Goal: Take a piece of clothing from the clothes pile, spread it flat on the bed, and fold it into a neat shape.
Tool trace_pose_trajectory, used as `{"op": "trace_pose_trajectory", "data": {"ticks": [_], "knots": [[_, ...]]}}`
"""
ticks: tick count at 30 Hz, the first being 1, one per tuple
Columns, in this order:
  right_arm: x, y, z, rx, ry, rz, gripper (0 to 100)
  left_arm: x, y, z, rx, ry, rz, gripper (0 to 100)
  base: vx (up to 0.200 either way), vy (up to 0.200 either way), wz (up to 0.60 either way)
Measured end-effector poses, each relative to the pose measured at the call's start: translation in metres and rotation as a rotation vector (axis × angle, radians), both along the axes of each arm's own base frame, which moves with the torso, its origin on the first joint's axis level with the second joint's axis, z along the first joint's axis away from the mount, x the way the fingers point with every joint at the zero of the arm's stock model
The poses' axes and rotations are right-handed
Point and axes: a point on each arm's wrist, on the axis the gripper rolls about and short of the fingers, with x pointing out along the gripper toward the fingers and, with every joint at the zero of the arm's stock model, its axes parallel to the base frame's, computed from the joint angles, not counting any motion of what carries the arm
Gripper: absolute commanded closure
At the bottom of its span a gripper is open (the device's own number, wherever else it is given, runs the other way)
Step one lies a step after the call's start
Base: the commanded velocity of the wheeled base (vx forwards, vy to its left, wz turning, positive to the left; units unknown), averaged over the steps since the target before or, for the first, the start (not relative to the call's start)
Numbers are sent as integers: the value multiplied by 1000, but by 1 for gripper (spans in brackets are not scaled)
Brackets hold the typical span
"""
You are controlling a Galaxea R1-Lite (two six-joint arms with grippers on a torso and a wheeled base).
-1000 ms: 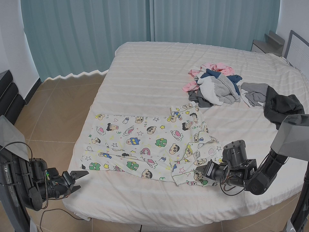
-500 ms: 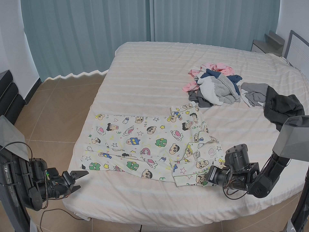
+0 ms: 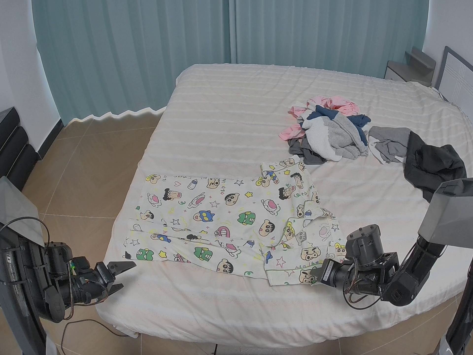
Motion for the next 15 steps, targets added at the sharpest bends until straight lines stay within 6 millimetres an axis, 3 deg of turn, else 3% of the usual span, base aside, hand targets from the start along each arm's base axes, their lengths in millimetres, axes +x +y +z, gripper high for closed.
{"op": "trace_pose_trajectory", "data": {"ticks": [11, 15], "knots": [[-21, -14, 16, -10, -18, -28, 0, 0, 0, 6, -4, -19, 6, 0, 0, 0, 0], [-33, -20, 25, -3, -31, -28, 0, 0, 0, 8, -5, -25, 8, 0, 200, 0, 0]]}}
